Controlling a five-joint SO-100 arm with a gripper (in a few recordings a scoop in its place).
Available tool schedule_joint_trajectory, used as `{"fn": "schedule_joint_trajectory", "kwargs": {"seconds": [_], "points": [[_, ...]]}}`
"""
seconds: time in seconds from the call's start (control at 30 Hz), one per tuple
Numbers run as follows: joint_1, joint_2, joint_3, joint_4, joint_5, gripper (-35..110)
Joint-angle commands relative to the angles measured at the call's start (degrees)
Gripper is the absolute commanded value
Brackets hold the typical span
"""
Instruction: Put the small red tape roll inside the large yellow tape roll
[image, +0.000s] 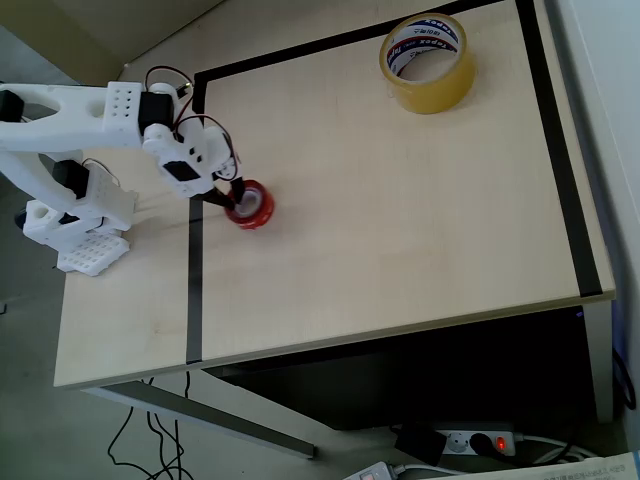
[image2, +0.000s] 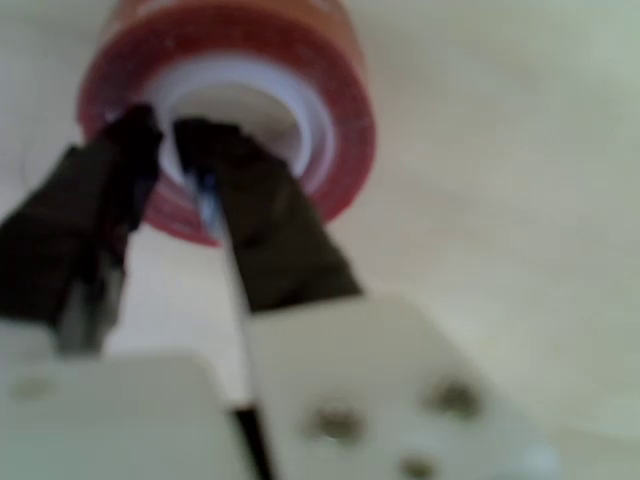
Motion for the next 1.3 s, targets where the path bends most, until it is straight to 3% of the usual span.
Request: {"fn": "schedule_joint_trajectory", "kwargs": {"seconds": [0.0,0.2,0.43,0.57,0.8,0.97,1.27], "points": [[0.9,-7.7,-7.5,-13.4,1.1,0],[2.5,-13.4,-17.0,-14.2,4.2,0],[4.0,-15.0,-23.6,-8.1,4.6,0],[4.5,-8.3,-26.2,2.7,4.2,0],[4.2,-8.2,-46.0,26.9,4.4,0],[3.9,-10.5,-46.3,28.4,4.3,2],[4.0,-9.8,-35.2,27.1,4.2,21]]}}
